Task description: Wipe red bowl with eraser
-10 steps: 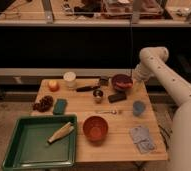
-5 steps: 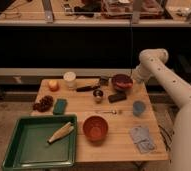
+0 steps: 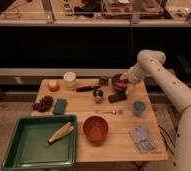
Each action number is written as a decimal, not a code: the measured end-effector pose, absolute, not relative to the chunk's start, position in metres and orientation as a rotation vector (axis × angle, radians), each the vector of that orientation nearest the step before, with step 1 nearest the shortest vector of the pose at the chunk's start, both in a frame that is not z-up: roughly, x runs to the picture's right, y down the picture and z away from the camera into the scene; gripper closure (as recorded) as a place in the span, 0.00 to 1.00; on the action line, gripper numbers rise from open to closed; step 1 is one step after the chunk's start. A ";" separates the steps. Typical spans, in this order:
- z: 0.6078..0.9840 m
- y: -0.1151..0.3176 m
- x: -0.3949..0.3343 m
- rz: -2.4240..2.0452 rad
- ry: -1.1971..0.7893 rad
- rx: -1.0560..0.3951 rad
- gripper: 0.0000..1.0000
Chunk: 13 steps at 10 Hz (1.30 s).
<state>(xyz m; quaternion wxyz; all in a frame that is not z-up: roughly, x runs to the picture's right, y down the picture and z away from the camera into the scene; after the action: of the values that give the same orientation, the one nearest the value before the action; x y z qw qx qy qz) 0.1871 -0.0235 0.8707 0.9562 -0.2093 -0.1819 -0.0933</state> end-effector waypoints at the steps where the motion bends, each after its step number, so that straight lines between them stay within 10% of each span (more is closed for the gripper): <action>1: 0.871 -0.021 0.176 -0.230 -0.383 -0.426 0.37; 13: 0.928 0.010 0.167 -0.355 -0.363 -0.488 0.37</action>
<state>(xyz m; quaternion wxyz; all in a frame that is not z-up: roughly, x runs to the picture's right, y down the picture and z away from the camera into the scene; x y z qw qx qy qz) 0.1674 0.0103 0.9279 0.9387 -0.2388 -0.1778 -0.1737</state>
